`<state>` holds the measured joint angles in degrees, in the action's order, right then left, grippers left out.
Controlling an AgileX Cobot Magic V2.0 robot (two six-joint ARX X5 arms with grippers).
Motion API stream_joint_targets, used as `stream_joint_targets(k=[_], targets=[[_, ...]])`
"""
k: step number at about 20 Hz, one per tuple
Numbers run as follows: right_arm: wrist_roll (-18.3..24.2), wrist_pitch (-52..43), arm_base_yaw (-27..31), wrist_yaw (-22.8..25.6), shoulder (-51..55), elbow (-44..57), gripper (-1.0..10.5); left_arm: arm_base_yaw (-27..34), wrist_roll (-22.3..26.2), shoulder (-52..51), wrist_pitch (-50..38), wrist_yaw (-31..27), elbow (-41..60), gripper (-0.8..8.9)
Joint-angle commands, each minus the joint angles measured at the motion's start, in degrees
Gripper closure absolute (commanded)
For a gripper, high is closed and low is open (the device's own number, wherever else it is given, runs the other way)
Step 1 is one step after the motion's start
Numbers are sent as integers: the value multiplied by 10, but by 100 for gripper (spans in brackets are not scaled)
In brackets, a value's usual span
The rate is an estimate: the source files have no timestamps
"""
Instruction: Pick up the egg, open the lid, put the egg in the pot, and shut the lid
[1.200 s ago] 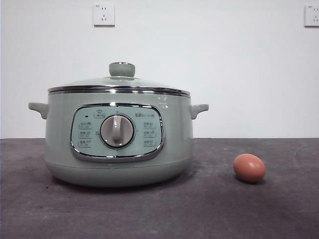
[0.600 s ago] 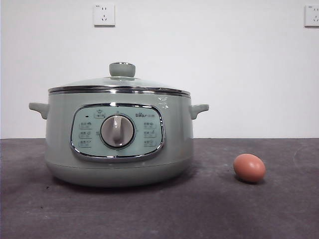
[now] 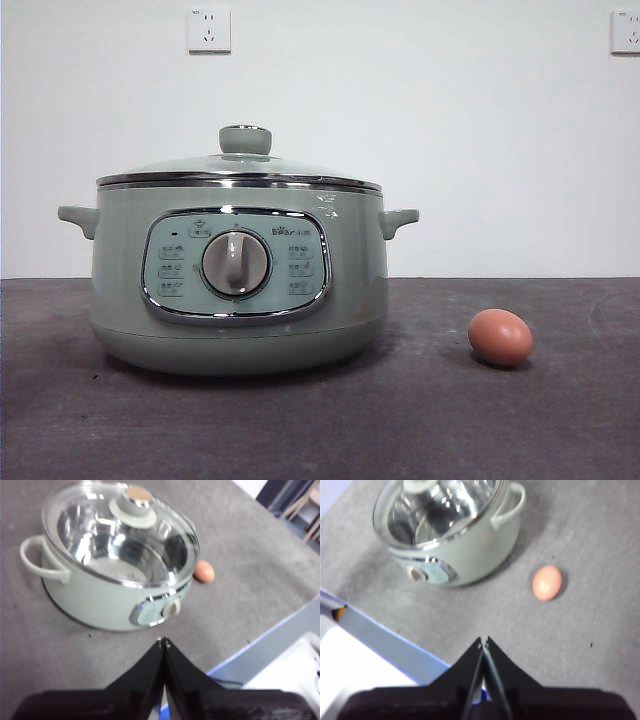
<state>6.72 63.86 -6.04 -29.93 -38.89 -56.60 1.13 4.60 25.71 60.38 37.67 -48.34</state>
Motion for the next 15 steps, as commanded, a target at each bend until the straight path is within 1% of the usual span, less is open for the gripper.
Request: stream_joint_targets(k=[1,3,4,6,7,8,12,15], targets=[[9,5,-1,1,-1,-1,956,0,21,0,10,0,-2,817],[6,7,-1,1,-1,-1,934,0,21,0,10,-1,-2,806],[2,7,-1,1,-1,-1,882,0,21,0,10,-1,-2,740],[-10,7,-1,1,-1,-1,552,0,20,0,9,-1,-2,334],[-18,7,-1,0,-1,-1,363,0,20,0,8,-1,-2,173],[-17,7,-1,0,-1,-1,305,0,19,0,8,-1,-2,160],[-18,6,-1,0,-5,-1,319,0,16,0,8,-1,-2,160],[-23,4,-3,0,-27,-1,319,0,16,0,7,-1,-3,161]])
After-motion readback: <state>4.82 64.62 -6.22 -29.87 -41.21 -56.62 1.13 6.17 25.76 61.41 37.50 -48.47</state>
